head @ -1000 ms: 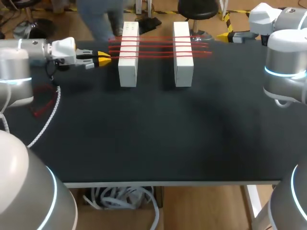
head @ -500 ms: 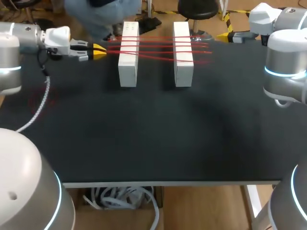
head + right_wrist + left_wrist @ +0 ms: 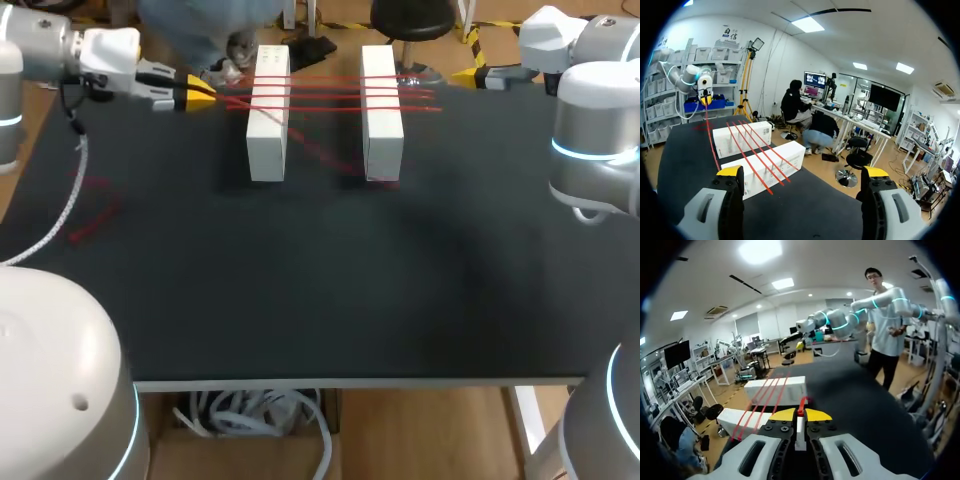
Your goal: Grab the tape and strap the tape.
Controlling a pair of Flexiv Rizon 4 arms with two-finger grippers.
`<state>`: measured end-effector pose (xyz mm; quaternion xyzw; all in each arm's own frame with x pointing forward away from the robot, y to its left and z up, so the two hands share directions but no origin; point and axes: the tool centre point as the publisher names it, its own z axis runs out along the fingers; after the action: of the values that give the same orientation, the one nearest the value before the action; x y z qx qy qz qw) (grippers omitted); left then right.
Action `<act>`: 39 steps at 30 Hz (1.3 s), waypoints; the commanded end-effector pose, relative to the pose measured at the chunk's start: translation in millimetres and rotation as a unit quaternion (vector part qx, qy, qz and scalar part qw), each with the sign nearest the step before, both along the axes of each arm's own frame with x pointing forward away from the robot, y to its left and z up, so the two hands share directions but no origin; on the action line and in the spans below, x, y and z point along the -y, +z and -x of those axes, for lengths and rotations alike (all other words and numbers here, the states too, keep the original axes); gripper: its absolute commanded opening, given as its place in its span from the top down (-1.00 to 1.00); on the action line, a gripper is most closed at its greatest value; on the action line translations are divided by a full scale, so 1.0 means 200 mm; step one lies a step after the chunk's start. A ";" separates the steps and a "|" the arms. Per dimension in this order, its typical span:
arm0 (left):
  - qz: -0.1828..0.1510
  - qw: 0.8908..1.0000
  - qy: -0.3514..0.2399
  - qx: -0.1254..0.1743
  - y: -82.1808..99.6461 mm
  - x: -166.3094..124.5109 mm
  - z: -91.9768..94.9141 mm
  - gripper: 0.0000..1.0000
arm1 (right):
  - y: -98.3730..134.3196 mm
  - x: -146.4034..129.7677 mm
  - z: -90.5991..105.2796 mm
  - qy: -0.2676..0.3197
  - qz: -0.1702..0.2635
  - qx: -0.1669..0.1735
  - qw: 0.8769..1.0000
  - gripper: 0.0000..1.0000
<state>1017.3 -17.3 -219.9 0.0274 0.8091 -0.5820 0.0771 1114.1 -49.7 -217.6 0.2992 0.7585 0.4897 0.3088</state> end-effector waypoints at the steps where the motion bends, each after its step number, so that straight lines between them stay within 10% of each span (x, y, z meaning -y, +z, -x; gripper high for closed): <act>1: -0.060 0.998 0.028 -0.001 0.11 0.01 0.06 1.00 | 0.00 0.00 0.00 0.000 0.000 -0.001 1.000 -1.00; 14: 0.129 0.991 -0.022 -0.003 0.28 0.10 0.16 1.00 | 0.00 0.00 0.00 0.000 0.000 -0.001 1.000 -1.00; 39: 0.298 0.954 -0.004 -0.026 0.40 0.17 0.29 1.00 | 0.00 0.00 0.00 0.000 0.000 -0.001 1.000 -1.00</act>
<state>965.8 -47.8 -137.8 -0.0028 0.6100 -0.7908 0.0495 1114.1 -49.7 -217.6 0.2991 0.7585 0.4898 0.3088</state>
